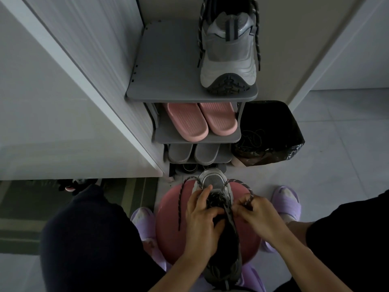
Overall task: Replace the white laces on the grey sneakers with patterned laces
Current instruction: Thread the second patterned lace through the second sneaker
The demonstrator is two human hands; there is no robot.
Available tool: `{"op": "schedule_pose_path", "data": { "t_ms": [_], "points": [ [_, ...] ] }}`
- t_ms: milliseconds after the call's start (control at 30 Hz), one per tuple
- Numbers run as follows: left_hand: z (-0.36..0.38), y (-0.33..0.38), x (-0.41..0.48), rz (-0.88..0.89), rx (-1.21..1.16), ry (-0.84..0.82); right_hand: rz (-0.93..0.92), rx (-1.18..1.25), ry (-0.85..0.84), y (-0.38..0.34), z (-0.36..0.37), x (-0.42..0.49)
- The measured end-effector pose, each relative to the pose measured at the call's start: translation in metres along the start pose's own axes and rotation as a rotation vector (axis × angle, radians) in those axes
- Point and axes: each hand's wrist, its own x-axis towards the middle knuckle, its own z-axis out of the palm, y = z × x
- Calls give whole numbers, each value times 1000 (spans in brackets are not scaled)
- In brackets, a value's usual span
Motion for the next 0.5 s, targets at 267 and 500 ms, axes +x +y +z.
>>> {"op": "schedule_pose_path", "data": {
  "t_ms": [267, 500],
  "points": [
    [0, 3, 3, -12, -48, 27, -48, -108, -38, -2, 3, -2],
    [-10, 2, 8, -12, -175, -159, 110, 287, -197, -1, 6, -8]
  ]
}}
